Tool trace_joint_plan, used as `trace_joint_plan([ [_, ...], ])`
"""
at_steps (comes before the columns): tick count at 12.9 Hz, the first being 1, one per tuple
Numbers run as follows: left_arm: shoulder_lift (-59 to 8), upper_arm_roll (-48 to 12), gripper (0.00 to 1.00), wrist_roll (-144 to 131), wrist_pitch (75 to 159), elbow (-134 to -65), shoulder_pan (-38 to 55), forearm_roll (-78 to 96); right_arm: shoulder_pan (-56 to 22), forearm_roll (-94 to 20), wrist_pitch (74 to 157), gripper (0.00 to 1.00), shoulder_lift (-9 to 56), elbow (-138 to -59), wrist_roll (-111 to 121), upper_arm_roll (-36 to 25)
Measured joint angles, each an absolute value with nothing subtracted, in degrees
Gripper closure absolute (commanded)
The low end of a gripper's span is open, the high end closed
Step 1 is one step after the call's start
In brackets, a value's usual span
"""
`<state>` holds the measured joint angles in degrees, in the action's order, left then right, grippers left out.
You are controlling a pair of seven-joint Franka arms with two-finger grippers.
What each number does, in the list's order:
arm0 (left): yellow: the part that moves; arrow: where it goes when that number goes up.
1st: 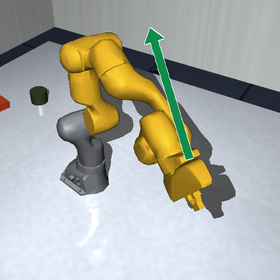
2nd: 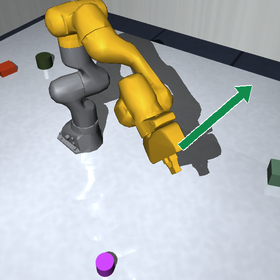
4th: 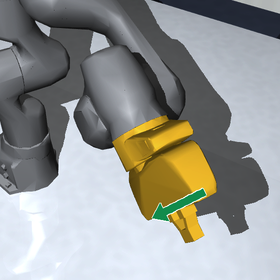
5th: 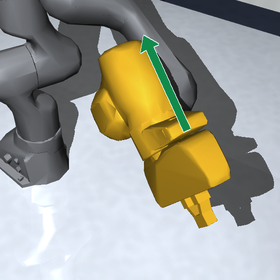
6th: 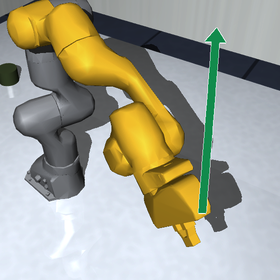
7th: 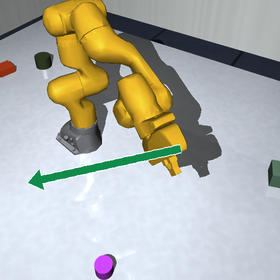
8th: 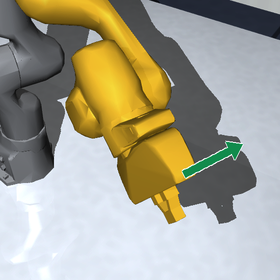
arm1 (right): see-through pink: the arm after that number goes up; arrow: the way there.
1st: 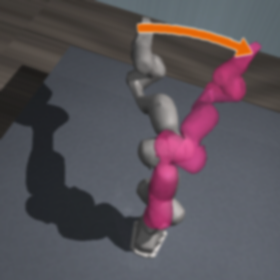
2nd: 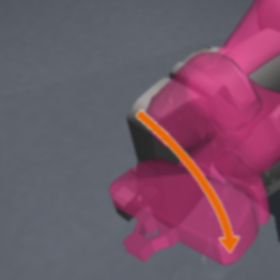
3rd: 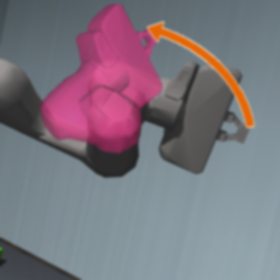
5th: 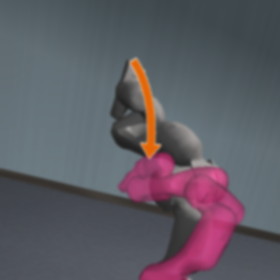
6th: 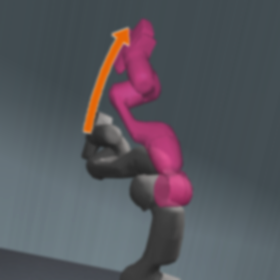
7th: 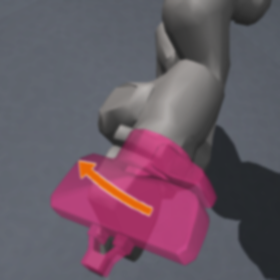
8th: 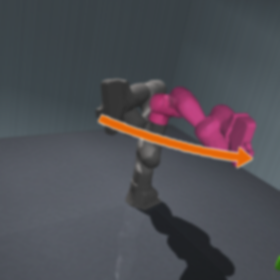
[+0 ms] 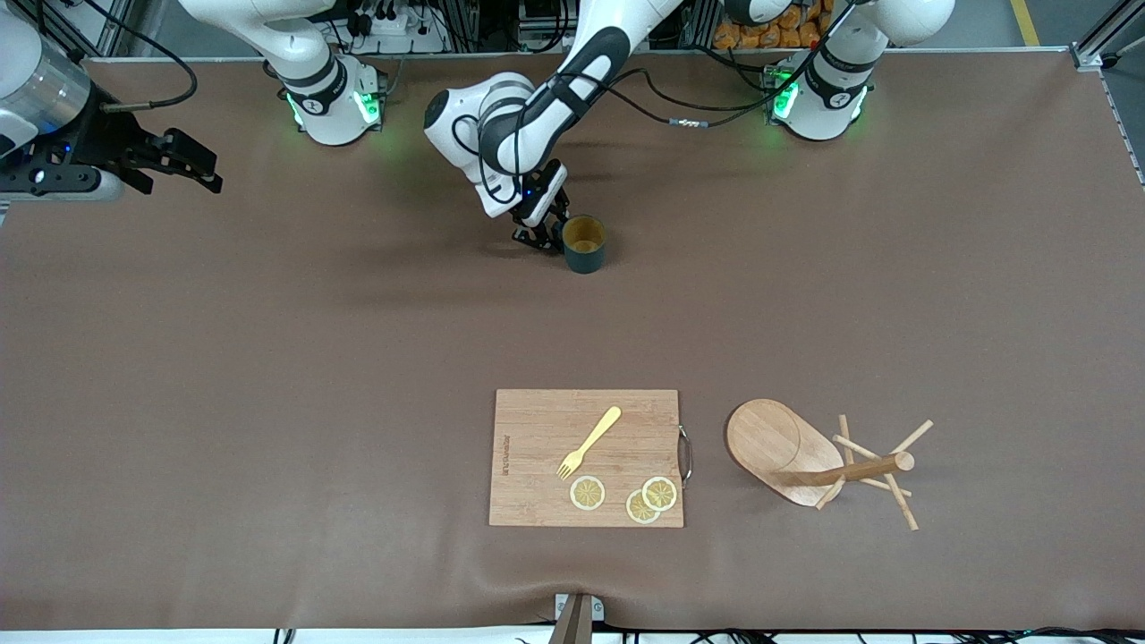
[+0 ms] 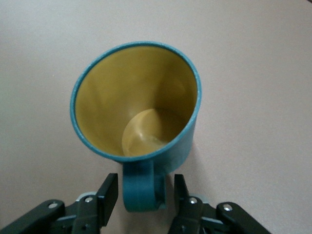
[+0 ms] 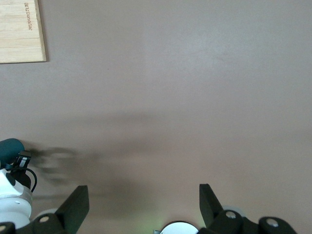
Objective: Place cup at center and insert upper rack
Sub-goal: 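Grasp the teal mug by its handle with the left gripper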
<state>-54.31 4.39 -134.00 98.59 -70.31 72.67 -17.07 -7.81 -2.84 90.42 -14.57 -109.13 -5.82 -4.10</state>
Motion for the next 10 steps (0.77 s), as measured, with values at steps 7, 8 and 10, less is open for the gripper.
trace_joint_plan([
  [7,-54.21,4.9,1.0,-134.0,98.61,-69.24,72.66,-17.07,-7.81,-2.78,90.41,0.0,-14.57,-109.22,-5.82,-4.1],
  [8,-54.0,5.32,1.0,-133.99,98.62,-68.94,72.63,-17.07,-7.81,-2.78,90.42,0.0,-14.57,-109.23,-5.82,-4.09],
  [10,-52.55,6.08,1.0,-133.5,98.62,-68.26,71.88,-17.06,-7.81,-2.78,90.46,0.0,-14.57,-109.23,-5.82,-4.08],
])
